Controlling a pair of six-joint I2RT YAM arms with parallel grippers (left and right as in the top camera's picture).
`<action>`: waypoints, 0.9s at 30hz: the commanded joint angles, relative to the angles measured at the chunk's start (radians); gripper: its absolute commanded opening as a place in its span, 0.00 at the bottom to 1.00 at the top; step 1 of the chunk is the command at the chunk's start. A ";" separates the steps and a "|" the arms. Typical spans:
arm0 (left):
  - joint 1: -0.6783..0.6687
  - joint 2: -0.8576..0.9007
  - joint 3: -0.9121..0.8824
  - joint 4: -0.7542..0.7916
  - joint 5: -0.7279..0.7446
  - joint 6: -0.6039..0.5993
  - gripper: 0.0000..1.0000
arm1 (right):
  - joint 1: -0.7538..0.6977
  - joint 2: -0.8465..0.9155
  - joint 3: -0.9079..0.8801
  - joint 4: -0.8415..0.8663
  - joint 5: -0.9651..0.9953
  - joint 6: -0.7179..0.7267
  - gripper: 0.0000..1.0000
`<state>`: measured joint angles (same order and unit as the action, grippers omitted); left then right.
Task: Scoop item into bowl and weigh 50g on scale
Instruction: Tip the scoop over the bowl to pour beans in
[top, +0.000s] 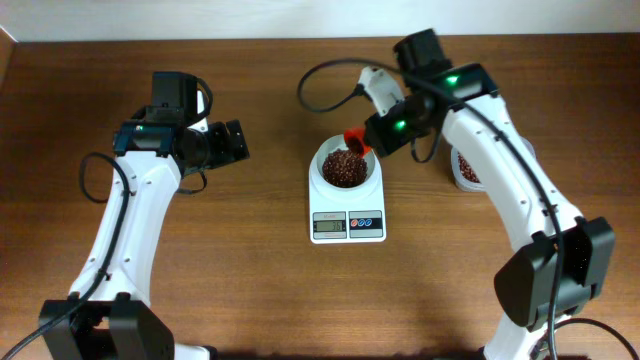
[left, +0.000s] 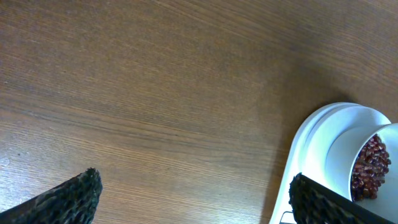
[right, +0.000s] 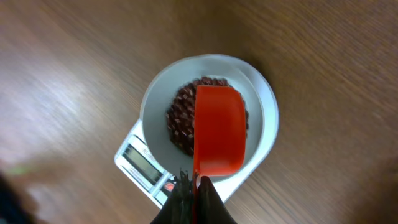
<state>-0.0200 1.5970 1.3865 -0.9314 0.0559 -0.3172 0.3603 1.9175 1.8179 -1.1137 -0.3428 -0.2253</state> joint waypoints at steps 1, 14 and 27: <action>-0.003 0.009 0.005 0.002 0.008 0.004 0.99 | 0.058 -0.003 0.024 -0.006 0.180 -0.065 0.04; -0.003 0.009 0.005 0.002 0.008 0.004 0.99 | 0.171 -0.003 0.024 0.003 0.367 -0.112 0.04; -0.003 0.009 0.005 0.002 0.008 0.004 0.99 | 0.118 -0.003 0.024 0.021 0.214 -0.101 0.04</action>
<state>-0.0200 1.5970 1.3865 -0.9314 0.0559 -0.3176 0.5003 1.9179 1.8179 -1.0958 -0.0559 -0.3260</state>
